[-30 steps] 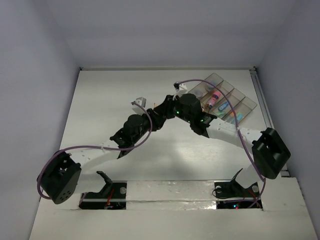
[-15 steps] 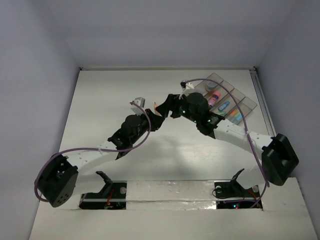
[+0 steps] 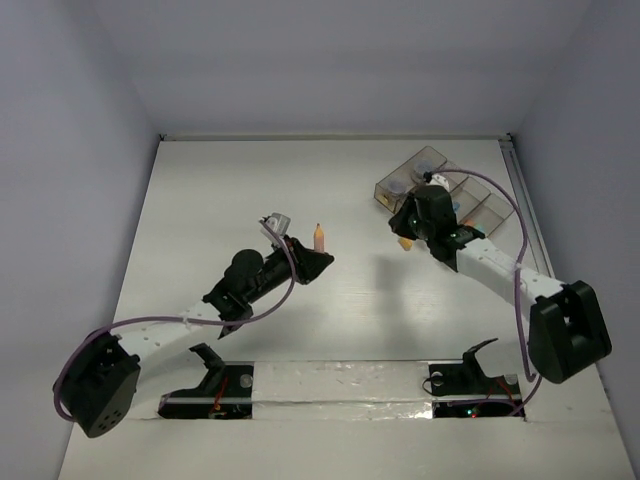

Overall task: Sort the stationery into containers
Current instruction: Pick up the pen from the center of the board, then close the pen cap on the pen.

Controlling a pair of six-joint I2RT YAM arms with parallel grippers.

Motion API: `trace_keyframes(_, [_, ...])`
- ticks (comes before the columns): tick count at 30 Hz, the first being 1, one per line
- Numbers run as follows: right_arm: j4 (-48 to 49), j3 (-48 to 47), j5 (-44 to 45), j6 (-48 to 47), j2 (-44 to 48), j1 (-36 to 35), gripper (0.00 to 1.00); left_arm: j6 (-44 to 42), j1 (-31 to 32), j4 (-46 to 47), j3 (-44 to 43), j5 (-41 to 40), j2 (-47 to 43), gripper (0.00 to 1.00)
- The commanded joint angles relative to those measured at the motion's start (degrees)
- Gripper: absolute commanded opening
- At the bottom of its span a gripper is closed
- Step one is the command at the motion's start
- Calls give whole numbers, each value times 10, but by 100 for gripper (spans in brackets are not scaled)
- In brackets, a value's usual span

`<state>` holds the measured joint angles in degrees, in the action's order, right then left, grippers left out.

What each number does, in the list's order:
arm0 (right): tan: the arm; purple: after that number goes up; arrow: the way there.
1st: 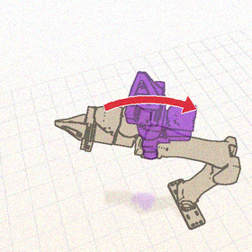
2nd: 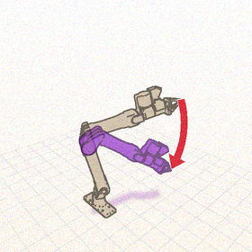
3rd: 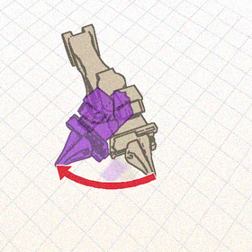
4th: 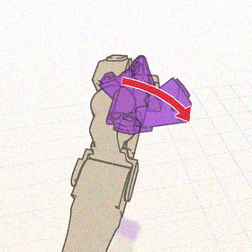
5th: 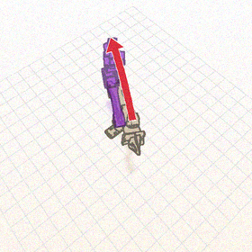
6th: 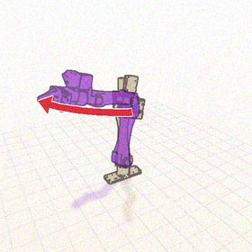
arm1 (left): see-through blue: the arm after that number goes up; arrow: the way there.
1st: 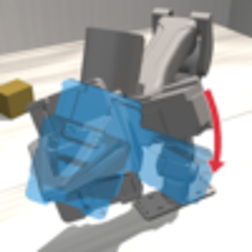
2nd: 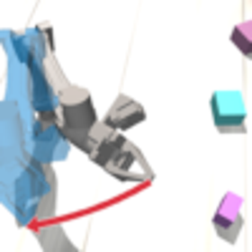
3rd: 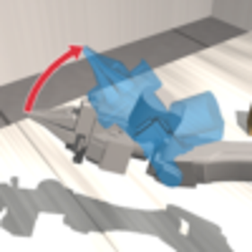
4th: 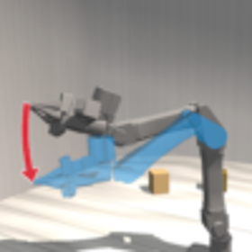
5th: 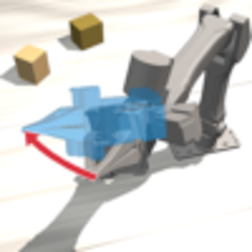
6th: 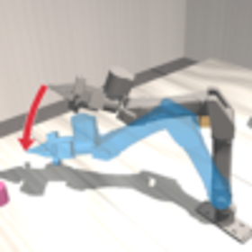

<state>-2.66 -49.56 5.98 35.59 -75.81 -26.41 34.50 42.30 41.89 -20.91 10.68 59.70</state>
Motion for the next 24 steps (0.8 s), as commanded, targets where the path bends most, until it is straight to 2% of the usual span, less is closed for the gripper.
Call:
trace_keyframes(1, [-65, 22, 38, 13, -38, 23, 18, -22, 0, 66, 17, 68, -32, 0])
trace_keyframes(4, [-73, 17, 56, 11, -70, 37, 52, -28, 0, 61, 24, 76, -48, 0])
trace_keyframes(7, [-79, 10, 77, 9, -102, 37, 64, -29, 0, 57, 35, 80, -63, 0])
trace_keyframes(19, [-76, -17, 126, 13, -183, 37, 66, -34, 0, 73, 40, 83, -53, 0])
trace_keyframes(24, [-71, -41, 151, -8, -222, 37, 60, -33, 0, 77, 40, 83, -43, 0])
